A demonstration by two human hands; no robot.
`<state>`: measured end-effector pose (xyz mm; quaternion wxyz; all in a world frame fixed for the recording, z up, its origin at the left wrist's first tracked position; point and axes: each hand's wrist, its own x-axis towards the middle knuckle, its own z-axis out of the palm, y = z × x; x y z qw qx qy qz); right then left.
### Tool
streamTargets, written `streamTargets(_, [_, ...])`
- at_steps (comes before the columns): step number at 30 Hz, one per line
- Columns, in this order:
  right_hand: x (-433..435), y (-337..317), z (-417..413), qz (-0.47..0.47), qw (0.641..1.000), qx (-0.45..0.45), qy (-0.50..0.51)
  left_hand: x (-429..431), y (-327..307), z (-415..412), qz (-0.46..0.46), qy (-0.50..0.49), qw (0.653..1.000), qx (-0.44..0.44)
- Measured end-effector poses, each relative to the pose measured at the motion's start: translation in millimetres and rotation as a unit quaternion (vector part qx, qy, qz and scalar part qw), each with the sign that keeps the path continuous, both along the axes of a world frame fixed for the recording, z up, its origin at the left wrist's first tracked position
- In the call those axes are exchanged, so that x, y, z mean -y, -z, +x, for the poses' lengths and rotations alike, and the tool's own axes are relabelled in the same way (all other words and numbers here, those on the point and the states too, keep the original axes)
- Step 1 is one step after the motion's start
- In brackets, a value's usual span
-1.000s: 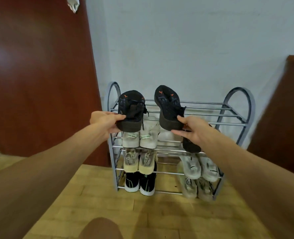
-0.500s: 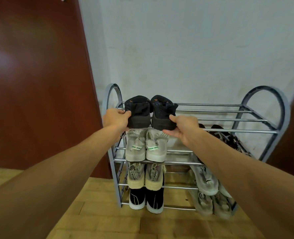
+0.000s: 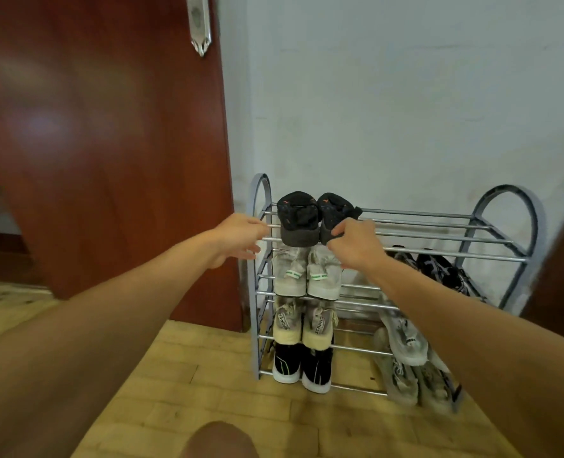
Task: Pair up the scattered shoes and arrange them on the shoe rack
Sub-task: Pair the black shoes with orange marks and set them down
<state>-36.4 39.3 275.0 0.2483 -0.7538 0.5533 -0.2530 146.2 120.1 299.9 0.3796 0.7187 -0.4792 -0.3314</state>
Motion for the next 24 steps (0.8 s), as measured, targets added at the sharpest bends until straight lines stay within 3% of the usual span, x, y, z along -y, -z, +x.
streamTargets(4, [-61, -26, 30, -0.014, 0.989, -0.07, -0.129, -62, -18, 16, 0.016, 0.046, 0.997, 0.065])
streamTargets(8, [-123, -37, 74, -0.018, 0.961, -0.142, -0.235, -126, -20, 45, -0.044, 0.002, 0.98, 0.196])
streamTargets(11, [-161, -21, 111, -0.025, 0.943, -0.18, -0.278, -169, -3, 67, -0.013, -0.007, 0.961, 0.275])
streamTargets(16, [-200, 62, 168, 0.009, 0.904, -0.264, -0.336, -219, 83, 111, 0.093, -0.035, 0.969, 0.225])
streamTargets(19, [-214, 120, 194, 0.049, 0.875, -0.303, -0.374, -245, 162, 143, 0.19, -0.062, 0.97, 0.139])
streamTargets(24, [-223, 200, 220, 0.12, 0.842, -0.333, -0.408, -285, 284, 183, 0.316, -0.117, 0.94, 0.044])
